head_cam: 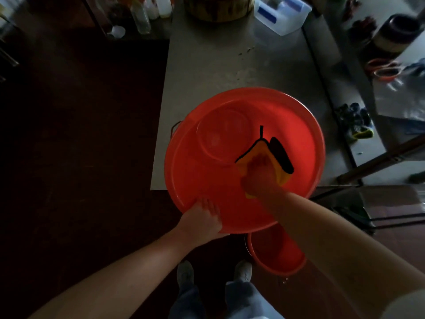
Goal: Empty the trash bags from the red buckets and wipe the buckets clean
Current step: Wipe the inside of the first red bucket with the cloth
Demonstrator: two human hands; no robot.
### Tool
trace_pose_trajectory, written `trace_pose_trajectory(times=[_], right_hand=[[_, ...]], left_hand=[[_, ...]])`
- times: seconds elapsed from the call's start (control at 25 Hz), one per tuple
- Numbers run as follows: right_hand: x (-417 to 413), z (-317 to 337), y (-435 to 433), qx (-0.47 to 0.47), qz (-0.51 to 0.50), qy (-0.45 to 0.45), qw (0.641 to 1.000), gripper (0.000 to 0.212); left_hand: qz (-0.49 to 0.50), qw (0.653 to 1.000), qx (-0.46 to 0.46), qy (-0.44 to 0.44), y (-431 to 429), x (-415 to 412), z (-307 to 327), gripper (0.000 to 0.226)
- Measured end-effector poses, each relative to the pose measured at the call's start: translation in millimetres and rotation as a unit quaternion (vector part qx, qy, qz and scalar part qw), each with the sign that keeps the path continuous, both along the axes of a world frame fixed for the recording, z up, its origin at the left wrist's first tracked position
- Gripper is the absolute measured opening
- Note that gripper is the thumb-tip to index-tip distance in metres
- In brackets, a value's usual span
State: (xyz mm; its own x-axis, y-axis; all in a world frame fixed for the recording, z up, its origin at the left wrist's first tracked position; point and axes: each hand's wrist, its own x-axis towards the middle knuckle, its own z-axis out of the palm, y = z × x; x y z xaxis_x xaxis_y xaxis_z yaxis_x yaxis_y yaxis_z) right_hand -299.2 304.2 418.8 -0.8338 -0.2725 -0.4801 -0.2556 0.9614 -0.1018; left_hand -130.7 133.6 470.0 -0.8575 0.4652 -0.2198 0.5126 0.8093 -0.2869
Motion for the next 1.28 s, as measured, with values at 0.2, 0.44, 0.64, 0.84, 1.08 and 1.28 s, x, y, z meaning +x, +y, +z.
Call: trace_pose_trajectory(times=[0.2, 0.44, 0.64, 0.84, 1.08, 1.28], right_hand=[[45, 23, -10, 0.064, 0.073, 0.012, 0.995, 0.074], [63, 49, -5, 0.128, 0.150, 0.025, 0.980, 0.062], [48, 76, 28, 0.255, 0.095, 0.058, 0.960, 0.073], [109, 64, -21, 0.121, 0.032, -0.049, 0.991, 0.069], [102, 91, 6, 0.210, 0.094, 0.018, 0.973, 0.064], [107, 101, 12, 0.211, 0.074, 0.016, 0.975, 0.067]], left_hand=[[-0.049, 0.998, 0.008, 0.037, 3, -5, 6, 0.074], [-0.035, 0.999, 0.023, -0.007, -8, -4, 12, 0.069], [-0.030, 0.999, 0.018, -0.033, -9, -5, 28, 0.073], [-0.071, 0.995, 0.005, -0.064, -12, -5, 37, 0.068], [-0.091, 0.992, -0.066, -0.063, -36, -5, 35, 0.072], [-0.129, 0.987, -0.065, -0.066, -40, -14, 63, 0.073]])
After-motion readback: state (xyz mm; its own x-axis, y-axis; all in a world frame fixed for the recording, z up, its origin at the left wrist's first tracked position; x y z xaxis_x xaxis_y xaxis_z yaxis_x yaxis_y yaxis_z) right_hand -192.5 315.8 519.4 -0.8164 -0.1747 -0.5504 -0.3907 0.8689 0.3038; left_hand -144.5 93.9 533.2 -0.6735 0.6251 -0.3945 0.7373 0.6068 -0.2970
